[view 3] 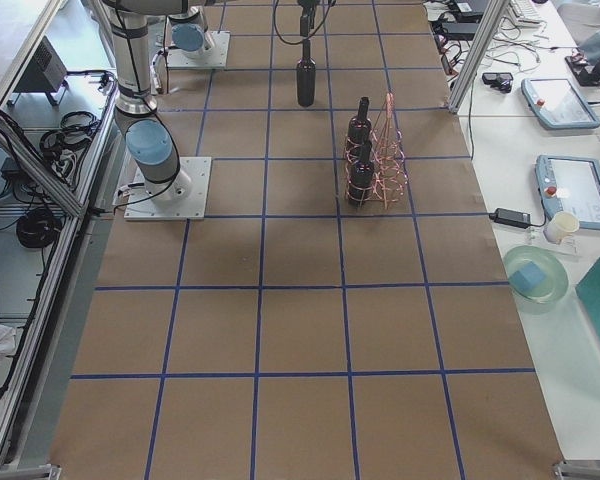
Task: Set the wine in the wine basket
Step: 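Reach the right gripper over the standing bottle and grasp its neck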
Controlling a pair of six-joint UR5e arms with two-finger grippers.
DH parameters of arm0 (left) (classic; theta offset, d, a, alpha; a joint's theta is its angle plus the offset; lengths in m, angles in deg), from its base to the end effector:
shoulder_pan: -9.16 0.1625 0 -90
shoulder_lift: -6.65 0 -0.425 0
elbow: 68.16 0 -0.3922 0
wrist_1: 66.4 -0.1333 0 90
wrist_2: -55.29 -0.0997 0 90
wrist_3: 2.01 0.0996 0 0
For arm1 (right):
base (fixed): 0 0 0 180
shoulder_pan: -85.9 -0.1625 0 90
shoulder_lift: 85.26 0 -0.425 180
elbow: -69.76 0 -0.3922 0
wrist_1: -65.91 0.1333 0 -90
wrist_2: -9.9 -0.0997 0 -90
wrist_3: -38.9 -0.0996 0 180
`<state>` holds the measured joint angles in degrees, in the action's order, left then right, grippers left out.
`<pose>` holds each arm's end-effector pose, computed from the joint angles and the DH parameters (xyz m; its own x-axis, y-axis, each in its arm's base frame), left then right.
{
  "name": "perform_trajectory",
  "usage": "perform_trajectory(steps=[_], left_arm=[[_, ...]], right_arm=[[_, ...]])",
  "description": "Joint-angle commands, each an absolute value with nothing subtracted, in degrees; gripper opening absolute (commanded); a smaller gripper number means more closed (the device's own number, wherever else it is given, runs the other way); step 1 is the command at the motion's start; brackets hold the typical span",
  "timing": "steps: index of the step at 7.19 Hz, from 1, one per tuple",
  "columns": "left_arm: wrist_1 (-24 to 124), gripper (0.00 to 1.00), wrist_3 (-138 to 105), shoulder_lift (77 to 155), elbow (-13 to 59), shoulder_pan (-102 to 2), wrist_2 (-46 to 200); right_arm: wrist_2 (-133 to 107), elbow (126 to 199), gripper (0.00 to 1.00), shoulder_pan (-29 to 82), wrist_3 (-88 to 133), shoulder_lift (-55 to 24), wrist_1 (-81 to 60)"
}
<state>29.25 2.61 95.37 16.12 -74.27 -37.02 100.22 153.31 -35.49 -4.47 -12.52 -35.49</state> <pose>-0.0733 -0.4934 0.5380 -0.9985 -0.0349 -0.0421 -0.0341 0.9992 -0.0202 0.4321 -0.4533 0.3962 -0.9782 0.2076 -0.0030 0.2076 0.9781 -0.0113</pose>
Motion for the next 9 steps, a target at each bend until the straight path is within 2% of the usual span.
perform_trajectory(steps=[1,3,5,8,9], left_arm=[[29.75,1.0,2.3,95.16,16.04,-72.85,-37.0],[29.66,1.0,2.64,95.33,16.12,-71.96,-36.64],[29.57,1.0,2.73,95.51,16.12,-71.96,-37.26],[30.19,1.0,2.64,95.33,16.21,-71.88,-37.44],[30.28,1.0,2.56,95.33,16.21,-71.88,-37.35]], right_arm=[[100.43,154.4,0.96,-35.56,-4.17,-12.58,-36.22],[100.26,154.48,0.81,-35.56,-4.26,-12.58,-36.05],[100.26,154.48,0.57,-34.77,-4.08,-12.58,-36.04],[99.73,154.48,0.14,-34.42,-3.29,-12.4,-35.96],[99.55,154.48,0.07,-34.42,-3.29,-12.4,-35.96]])
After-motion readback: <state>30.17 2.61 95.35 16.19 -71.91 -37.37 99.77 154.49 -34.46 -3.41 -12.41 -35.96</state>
